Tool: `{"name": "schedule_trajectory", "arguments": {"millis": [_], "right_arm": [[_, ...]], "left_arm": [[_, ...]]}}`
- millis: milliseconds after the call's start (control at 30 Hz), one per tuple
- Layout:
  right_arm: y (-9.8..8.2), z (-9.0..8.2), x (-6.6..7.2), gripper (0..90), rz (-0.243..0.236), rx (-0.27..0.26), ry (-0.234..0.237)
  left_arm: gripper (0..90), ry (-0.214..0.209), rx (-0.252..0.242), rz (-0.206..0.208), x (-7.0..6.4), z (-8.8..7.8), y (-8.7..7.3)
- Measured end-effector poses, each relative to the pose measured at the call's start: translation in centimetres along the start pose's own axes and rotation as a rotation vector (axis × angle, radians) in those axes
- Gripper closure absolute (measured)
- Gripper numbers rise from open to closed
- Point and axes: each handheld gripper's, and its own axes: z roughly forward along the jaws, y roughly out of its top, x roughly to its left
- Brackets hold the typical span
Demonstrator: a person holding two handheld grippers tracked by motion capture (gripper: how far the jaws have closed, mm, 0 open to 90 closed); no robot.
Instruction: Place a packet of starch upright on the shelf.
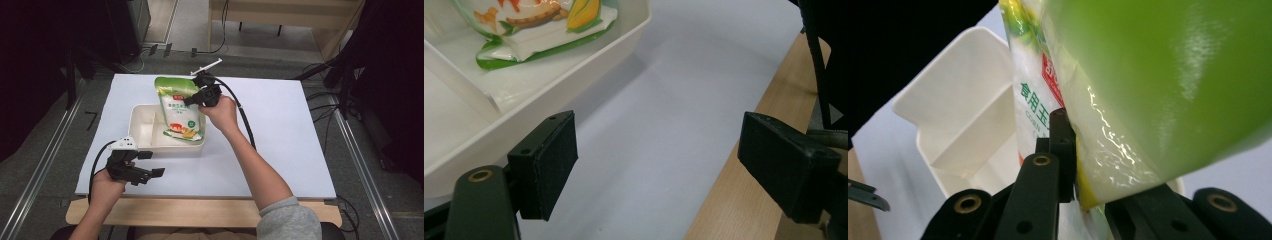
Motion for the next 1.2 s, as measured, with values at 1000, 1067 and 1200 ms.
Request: {"name": "schedule_trajectory", "arguments": {"millis": [1000,1067,1200], "right_arm": [[-2.9,-5.0,-1.8,50.4,-0.052,-0.060,-0.025],[-3.4,-6.2,-1.6,49.5,-0.061,-0.067,-0.021],[-4.3,-7.5,-1.3,47.5,-0.084,-0.067,-0.042]], "left_arm": [[17.0,0.008,0.009,-0.004,0.1,0.0,0.0],[17.0,0.008,0.008,-0.007,0.1,0.0,0.0],[16.9,0.010,0.011,-0.004,0.1,0.0,0.0]]}}
